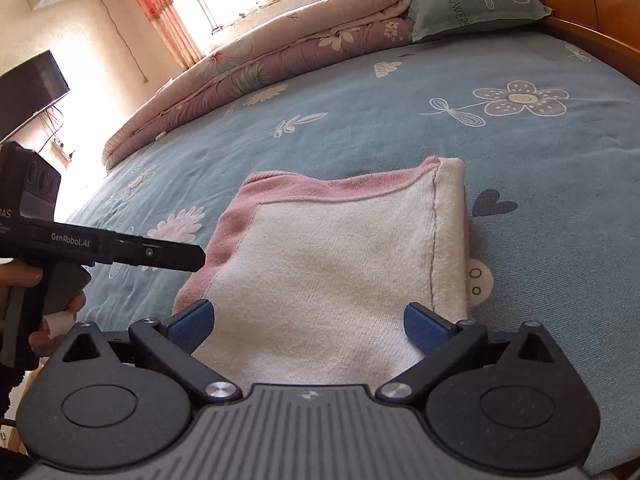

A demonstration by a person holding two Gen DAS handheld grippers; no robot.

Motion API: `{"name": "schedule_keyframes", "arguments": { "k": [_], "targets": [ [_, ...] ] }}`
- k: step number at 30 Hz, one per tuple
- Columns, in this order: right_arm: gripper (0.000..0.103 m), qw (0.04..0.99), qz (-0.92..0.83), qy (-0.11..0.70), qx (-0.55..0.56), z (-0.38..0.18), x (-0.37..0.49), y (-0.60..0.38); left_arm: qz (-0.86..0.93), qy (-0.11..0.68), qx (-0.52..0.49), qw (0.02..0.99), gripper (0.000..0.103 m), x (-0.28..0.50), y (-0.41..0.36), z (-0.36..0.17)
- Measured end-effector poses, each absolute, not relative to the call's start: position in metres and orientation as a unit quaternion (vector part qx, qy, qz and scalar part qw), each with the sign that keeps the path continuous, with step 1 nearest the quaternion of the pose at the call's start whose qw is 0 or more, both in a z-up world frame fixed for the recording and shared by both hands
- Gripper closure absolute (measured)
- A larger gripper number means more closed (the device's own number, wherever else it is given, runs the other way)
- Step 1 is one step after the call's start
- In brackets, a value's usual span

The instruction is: Fold clothes

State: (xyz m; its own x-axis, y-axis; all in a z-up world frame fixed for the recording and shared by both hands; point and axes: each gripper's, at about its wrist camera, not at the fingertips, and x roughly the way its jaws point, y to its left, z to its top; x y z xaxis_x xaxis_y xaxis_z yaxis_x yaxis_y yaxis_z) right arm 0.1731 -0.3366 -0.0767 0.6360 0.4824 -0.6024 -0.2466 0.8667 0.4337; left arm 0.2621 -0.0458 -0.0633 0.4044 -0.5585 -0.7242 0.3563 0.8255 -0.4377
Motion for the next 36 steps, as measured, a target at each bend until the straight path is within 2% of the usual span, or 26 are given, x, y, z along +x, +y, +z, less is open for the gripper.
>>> {"name": "schedule_keyframes", "arguments": {
  "k": [4, 11, 13, 19, 36],
  "targets": [
    [0.000, 0.872, 0.182, 0.386, 0.240, -0.074, 0.189, -0.382, -0.266, 0.490, -0.157, 0.815, 0.013, 0.272, -0.031, -0.077],
    [0.000, 0.774, 0.206, 0.468, 0.373, -0.120, 0.238, -0.429, -0.291, 0.533, -0.253, 0.753, 0.013, 0.287, -0.021, -0.114],
    [0.000, 0.756, 0.207, 0.498, 0.372, -0.133, 0.252, -0.426, -0.294, 0.536, -0.265, 0.746, 0.013, 0.291, -0.022, -0.121],
    [0.000, 0.726, 0.247, 0.500, 0.401, -0.146, 0.279, -0.418, -0.308, 0.534, -0.304, 0.726, 0.012, 0.312, -0.026, -0.130],
    [0.000, 0.733, 0.265, 0.516, 0.356, -0.137, 0.273, -0.393, -0.330, 0.546, -0.318, 0.702, 0.008, 0.308, -0.038, -0.137]
  ]
}}
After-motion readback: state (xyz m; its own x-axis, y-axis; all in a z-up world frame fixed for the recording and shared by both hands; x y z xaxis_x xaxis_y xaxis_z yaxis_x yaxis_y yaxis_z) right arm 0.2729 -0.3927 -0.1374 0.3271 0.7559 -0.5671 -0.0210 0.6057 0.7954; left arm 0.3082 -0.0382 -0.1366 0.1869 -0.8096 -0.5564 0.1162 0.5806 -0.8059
